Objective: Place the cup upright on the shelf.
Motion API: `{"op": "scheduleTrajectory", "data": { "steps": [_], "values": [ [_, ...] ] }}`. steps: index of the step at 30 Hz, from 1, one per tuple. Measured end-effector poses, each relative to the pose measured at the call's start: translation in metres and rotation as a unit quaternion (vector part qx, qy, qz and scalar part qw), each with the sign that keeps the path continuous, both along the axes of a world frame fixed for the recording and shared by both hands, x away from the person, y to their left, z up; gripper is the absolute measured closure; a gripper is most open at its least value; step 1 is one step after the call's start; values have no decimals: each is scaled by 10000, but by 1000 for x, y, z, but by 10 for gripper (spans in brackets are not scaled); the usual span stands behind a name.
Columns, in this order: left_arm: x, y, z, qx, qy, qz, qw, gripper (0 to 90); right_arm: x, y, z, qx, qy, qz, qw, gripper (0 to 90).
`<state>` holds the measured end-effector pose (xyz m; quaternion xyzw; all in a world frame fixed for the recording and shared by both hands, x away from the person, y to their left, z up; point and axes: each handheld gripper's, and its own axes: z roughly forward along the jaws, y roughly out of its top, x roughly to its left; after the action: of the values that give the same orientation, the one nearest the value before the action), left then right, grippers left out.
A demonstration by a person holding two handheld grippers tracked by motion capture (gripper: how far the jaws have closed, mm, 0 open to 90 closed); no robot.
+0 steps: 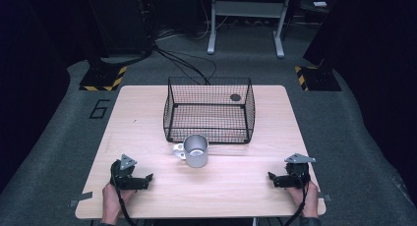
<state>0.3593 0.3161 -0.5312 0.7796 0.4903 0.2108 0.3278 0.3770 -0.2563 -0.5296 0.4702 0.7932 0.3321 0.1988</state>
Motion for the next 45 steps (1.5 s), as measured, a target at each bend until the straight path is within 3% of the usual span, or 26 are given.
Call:
{"op": "scheduleTrajectory", "data": {
  "steps": [7,11,20,26,33,45],
  "values": [
    [-2,-1,1,1,-10,-18,10000,3,0,0,0,-1,0,-2,10000,1],
    [-5,-2,5,-128,-64,-41,9999,3,0,0,0,7,6,-12,10000,2],
    [-10,-12,27,-361,-230,-252,9988,3,0,0,0,6,-12,-12,10000,3],
    [-12,-18,40,-390,-320,-412,9979,4,0,0,0,11,6,-22,10000,3],
    [-11,-29,57,-489,-424,-648,9958,3,0,0,0,11,7,-22,10000,3],
    [-4,-54,80,-436,-635,-1072,9913,1,0,0,0,6,-12,-17,10000,4]
  ]
}}
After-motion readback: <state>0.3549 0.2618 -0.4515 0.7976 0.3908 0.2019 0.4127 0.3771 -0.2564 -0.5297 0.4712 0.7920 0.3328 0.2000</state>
